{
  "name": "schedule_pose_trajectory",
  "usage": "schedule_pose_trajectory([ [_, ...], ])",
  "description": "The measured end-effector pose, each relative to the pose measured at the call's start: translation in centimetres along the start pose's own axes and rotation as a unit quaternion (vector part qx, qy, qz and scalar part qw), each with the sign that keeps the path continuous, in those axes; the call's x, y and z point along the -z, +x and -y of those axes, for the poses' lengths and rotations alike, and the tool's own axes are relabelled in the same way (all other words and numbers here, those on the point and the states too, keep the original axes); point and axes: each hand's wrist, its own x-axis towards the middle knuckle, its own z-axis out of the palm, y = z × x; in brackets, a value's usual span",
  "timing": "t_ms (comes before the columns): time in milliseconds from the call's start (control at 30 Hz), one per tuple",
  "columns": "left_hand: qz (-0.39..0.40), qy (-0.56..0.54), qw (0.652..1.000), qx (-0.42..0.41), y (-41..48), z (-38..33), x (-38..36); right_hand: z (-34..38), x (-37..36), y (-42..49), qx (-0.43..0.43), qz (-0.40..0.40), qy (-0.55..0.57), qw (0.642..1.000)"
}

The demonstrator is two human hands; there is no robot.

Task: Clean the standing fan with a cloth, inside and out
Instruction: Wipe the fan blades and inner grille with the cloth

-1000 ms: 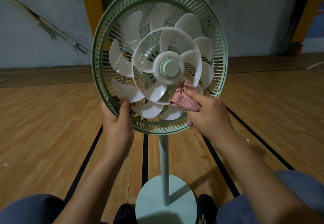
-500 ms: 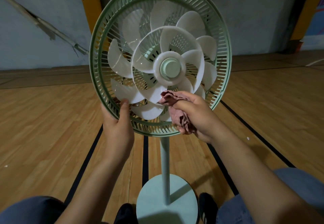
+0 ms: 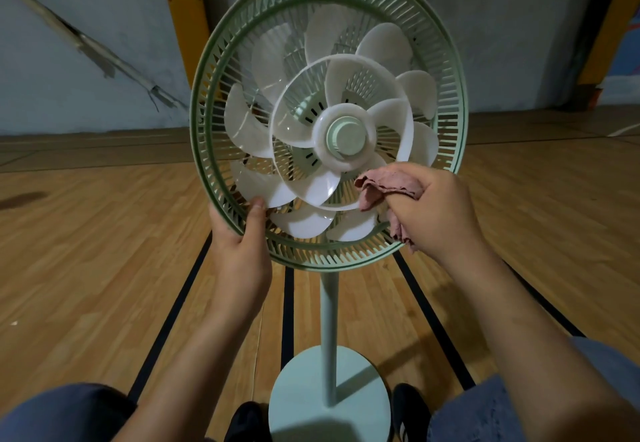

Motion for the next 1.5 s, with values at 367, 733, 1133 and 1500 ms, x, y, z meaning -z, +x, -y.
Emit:
schedule_pose_trajectory([
  [367,0.000,-0.012,1.000,-0.007,0.1,-0.2,-0.1,-0.6,-2.6,-0.6,0.094,-0.038,-0.078,0.992],
  [733,0.005,-0.004,1.000,-0.016,0.0,-0.2,-0.4,1.5,-3.3,0.6,-0.179,0.137,0.159,0.961],
  [1133,0.008,0.029,0.999,-0.019,0.0,-0.4,0.1,1.4,-0.9,0.2,-0.081,0.117,-0.027,0.989],
  [1500,0.010,0.004,1.000,-0.016,0.3,-0.3,0.2,1.3,0.4,0.0,-0.009,0.033,-0.095,0.995],
])
